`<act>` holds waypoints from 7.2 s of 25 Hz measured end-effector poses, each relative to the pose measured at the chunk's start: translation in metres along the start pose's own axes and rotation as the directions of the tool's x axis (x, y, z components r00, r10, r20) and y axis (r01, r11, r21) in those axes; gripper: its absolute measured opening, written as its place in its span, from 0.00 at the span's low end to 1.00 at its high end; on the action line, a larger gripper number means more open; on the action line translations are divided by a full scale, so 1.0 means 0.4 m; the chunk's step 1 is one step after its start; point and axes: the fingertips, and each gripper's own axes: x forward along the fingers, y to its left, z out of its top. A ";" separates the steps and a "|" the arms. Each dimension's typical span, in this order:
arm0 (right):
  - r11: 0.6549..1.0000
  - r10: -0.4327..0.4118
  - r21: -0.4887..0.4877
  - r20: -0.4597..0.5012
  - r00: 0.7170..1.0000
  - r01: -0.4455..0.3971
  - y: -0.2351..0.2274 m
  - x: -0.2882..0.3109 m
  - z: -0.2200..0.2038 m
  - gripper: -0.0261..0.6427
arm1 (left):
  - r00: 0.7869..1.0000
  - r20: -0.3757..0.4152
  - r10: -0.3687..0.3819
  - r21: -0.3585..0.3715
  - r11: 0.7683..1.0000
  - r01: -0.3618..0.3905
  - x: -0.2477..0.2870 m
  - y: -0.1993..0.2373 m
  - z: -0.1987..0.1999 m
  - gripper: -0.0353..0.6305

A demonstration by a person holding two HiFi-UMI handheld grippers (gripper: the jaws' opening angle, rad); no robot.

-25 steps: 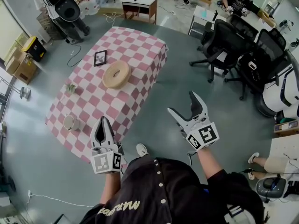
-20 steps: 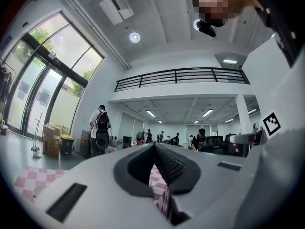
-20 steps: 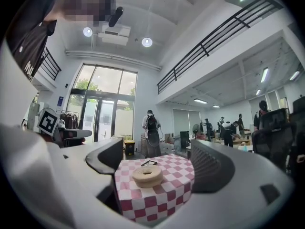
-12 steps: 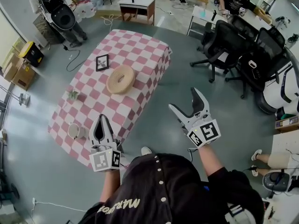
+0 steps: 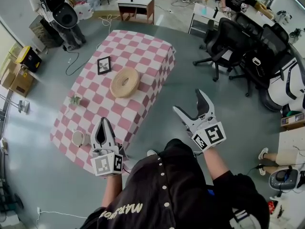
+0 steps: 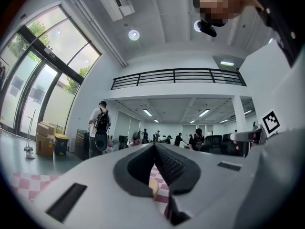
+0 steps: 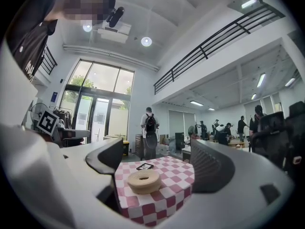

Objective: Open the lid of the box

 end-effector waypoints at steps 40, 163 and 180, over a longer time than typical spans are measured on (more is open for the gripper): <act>0.986 0.162 0.035 0.003 0.987 -0.162 -0.324 0.427 -0.041 0.68 | 0.988 0.025 0.155 0.039 0.987 -0.156 0.431 -0.016 -0.006 0.07; -0.246 0.223 0.100 -0.962 -0.157 -0.964 0.257 0.619 -1.000 0.65 | 0.614 -0.072 0.786 -0.049 0.612 -0.789 0.171 0.298 -0.107 0.07; -0.311 0.179 -0.022 -0.983 -0.036 -0.950 0.256 0.639 -1.030 0.53 | 0.618 -0.075 0.783 -0.048 0.616 -0.786 0.172 0.302 -0.110 0.07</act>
